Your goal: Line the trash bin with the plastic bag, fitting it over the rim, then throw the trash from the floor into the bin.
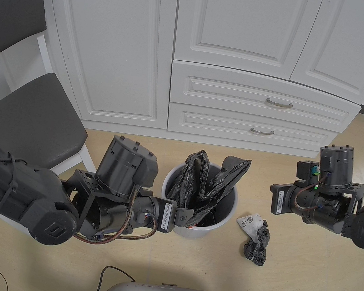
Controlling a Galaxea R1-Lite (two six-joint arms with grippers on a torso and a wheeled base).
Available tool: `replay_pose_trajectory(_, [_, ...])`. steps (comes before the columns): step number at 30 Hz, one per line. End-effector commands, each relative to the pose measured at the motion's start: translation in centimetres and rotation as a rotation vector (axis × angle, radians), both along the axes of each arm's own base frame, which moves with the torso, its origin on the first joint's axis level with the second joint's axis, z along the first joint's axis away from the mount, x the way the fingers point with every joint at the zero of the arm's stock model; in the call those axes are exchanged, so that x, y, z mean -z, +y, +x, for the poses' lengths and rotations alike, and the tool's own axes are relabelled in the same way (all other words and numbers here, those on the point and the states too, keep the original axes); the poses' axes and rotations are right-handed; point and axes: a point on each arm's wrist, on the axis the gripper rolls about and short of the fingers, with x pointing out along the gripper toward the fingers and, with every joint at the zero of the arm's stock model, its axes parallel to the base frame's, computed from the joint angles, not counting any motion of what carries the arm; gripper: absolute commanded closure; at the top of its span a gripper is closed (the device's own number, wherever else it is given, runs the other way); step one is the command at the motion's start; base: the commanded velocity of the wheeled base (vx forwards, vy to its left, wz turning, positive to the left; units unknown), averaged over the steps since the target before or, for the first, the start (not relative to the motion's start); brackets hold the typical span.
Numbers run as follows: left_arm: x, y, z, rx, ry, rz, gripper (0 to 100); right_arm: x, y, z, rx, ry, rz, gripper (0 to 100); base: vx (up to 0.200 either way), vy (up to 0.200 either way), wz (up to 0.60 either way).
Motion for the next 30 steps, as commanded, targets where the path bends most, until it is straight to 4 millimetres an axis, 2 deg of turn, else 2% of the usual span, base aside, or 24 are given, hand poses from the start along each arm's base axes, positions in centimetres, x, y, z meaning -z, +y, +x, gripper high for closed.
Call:
replay_pose_trajectory(1, [1.1,-0.3,0.3,0.002,0.023,0.023,0,2.2,1.2,1.9,0.011,0.058,-0.023,100,0.0,0.0,0.0])
replay_pose_trajectory(8, [2.0,-0.4,1.0,-0.009,0.029,0.029,0,3.3,1.8,3.6,0.065,0.075,-0.012,100,0.0,0.0,0.0])
replay_pose_trajectory(13, [2.8,-0.4,1.5,-0.02,0.033,0.032,0,3.1,1.7,3.4,0.07,0.071,-0.01,100,0.0,0.0,0.0])
replay_pose_trajectory(15, [3.0,-0.5,2.4,-0.03,0.018,0.019,0,2.6,1.5,3.2,0.071,0.061,-0.004,100,0.0,0.0,0.0])
replay_pose_trajectory(19, [2.0,-0.7,4.8,-0.005,-0.016,-0.048,0,2.7,1.4,3.4,0.078,0.061,-0.003,100,0.0,0.0,0.0])
replay_pose_trajectory(21, [1.5,-0.6,5.8,0.001,-0.021,-0.074,0,2.7,1.4,3.4,0.078,0.061,-0.003,100,0.0,0.0,0.0])
replay_pose_trajectory(22, [0.8,-0.3,7.1,0.002,-0.032,-0.105,0,2.6,1.4,3.4,0.079,0.058,-0.002,100,0.0,0.0,0.0])
replay_pose_trajectory(24, [0.5,0.3,7.5,-0.009,-0.024,-0.117,0,2.7,1.4,3.6,0.081,0.061,-0.003,100,0.0,0.0,0.0])
replay_pose_trajectory(28, [0.6,0.7,7.5,-0.014,-0.015,-0.111,0,3.0,1.5,3.9,0.083,0.066,-0.005,100,0.0,0.0,0.0])
replay_pose_trajectory(30, [1.0,0.8,6.5,-0.004,0.007,-0.094,0,4.6,2.2,5.1,0.097,0.097,0.007,100,0.0,0.0,0.0])
